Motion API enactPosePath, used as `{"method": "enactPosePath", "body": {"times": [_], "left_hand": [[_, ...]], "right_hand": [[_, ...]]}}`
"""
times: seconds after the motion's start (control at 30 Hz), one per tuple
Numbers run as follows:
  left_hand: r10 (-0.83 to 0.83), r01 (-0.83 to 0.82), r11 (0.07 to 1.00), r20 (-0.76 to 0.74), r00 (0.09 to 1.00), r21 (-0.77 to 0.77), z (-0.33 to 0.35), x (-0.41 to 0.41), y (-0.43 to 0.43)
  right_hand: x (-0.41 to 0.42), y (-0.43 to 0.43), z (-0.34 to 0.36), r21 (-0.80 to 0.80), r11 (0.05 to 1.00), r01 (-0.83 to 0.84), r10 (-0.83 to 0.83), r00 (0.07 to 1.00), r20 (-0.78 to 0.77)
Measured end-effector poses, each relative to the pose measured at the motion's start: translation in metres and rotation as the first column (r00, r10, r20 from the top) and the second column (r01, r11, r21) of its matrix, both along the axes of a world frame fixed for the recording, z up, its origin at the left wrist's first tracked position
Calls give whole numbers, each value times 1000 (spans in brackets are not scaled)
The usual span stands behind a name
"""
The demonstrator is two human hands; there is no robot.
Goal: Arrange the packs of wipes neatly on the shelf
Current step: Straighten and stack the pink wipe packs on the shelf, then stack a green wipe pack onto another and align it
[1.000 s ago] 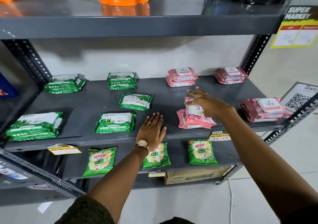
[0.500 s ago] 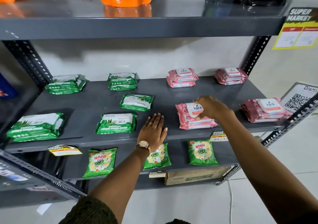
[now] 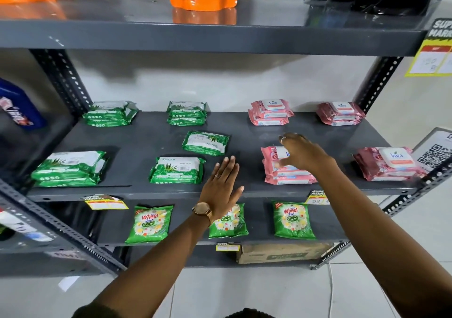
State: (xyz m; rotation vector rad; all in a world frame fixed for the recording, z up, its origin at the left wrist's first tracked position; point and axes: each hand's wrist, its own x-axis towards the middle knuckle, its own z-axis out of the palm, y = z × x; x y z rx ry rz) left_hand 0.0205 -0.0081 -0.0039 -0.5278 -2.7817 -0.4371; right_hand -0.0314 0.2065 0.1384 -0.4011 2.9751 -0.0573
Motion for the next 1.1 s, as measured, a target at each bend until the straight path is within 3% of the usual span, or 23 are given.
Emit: {"method": "enactPosePath", "body": {"times": [0.1, 0.27, 0.33, 0.43, 0.53, 0.67, 0.83, 0.97, 1.1], "left_hand": [[10, -10, 1000, -76, 997, 0, 14, 13, -29], [220, -196, 969, -162, 962, 148, 35, 21, -113], [349, -316, 923, -127, 929, 221, 31, 23, -151], [487, -485, 833, 61, 871, 266, 17, 25, -195], [477, -516, 835, 215, 852, 190, 7, 20, -220], [421, -419, 906, 201, 884, -54, -2, 9, -227], [442, -387, 890, 254, 860, -240, -6, 3, -232], [440, -365, 887, 278, 854, -282, -7, 2, -234], [437, -367, 889, 271, 857, -272, -7, 3, -234]], "right_hand": [[-4, -33, 0, -89, 991, -95, 96, 995, 5], [-23, -102, -22, -172, 966, -190, 200, 979, 44], [-34, -125, -33, -185, 966, -179, 194, 979, 64], [-54, -150, -44, -186, 970, -155, 175, 980, 94], [-73, -169, -52, -158, 975, -158, 180, 974, 141], [-90, -184, -62, -126, 980, -152, 172, 972, 163], [-102, -188, -68, -178, 975, -130, 162, 971, 178], [-87, -187, -46, -301, 945, -132, 184, 971, 151], [-53, -194, -27, -395, 885, -247, 311, 945, 104]]}}
